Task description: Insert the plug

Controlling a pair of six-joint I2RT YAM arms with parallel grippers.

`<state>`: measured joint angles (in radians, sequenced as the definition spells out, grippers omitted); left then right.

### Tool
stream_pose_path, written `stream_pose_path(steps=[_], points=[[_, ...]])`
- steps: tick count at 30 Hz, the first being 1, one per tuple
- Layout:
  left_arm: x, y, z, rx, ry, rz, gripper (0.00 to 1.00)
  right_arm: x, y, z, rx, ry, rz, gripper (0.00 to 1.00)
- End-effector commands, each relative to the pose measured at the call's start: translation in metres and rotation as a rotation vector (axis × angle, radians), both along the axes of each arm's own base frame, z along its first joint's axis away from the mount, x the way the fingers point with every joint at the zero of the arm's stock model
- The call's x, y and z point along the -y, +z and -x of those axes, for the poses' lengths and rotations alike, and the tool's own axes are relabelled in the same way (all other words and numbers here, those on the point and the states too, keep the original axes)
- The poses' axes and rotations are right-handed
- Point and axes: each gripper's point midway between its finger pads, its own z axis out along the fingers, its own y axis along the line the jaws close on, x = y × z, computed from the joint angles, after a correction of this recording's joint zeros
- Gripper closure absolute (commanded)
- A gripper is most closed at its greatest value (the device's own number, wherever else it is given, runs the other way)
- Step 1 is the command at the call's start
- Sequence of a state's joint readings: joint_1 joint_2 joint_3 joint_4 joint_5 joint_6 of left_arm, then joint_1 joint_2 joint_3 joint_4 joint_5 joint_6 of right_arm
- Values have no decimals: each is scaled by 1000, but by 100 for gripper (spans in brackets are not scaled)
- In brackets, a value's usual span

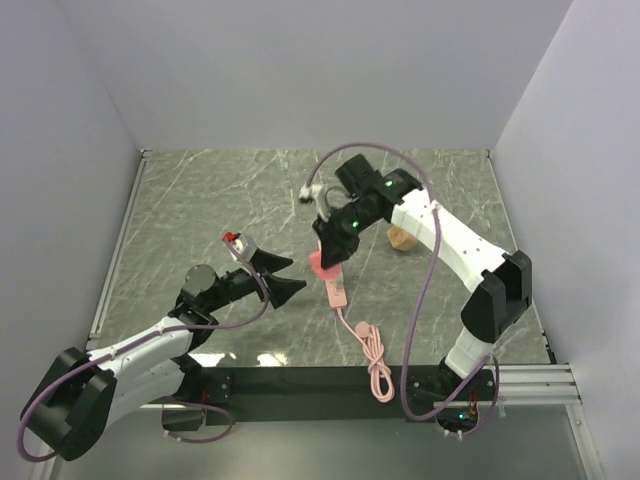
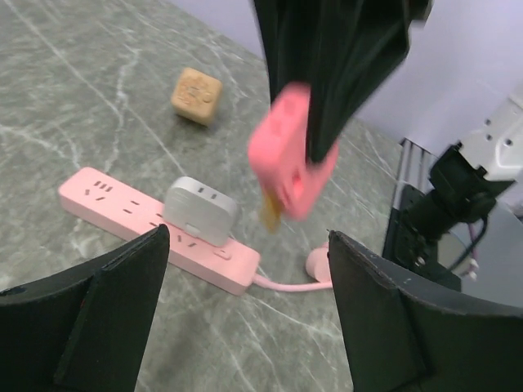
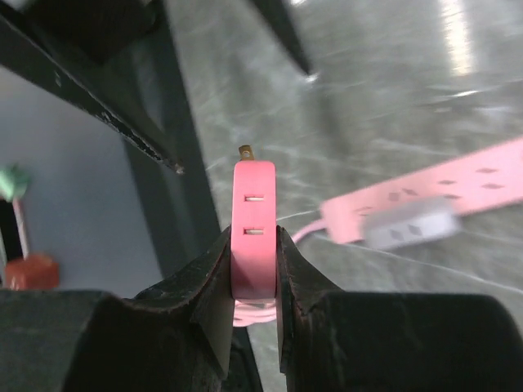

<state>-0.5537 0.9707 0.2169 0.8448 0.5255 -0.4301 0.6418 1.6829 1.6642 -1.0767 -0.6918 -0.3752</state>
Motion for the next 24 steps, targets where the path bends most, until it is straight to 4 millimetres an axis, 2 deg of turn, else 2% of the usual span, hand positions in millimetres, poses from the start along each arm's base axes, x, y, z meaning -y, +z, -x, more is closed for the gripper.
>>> stream_pose_path(steps=[1, 4, 5, 8, 9, 12, 16, 19, 24], points=[[8, 22, 17, 71, -117, 4, 16, -10, -7, 48, -43, 182, -39, 100], [15, 29, 24, 79, -151, -3, 16, -12, -10, 66, -39, 225, -27, 100], [17, 17, 23, 46, -146, -47, 17, -13, -9, 68, -34, 231, -25, 100], [31, 11, 34, 35, -198, -83, 20, -10, -6, 72, -19, 237, -24, 100], [36, 10, 46, 35, -255, -82, 21, -9, -7, 72, -20, 238, -20, 100], [42, 5, 64, 22, -328, -88, 25, -6, -10, 72, -11, 237, -8, 100], [43, 4, 70, 24, -342, -91, 36, -1, -12, 70, 13, 220, 11, 100], [45, 7, 71, 41, -347, -89, 37, -2, -9, 73, 8, 231, -4, 100], [54, 0, 66, 20, -367, -113, 40, -3, -11, 76, -6, 246, -11, 100]])
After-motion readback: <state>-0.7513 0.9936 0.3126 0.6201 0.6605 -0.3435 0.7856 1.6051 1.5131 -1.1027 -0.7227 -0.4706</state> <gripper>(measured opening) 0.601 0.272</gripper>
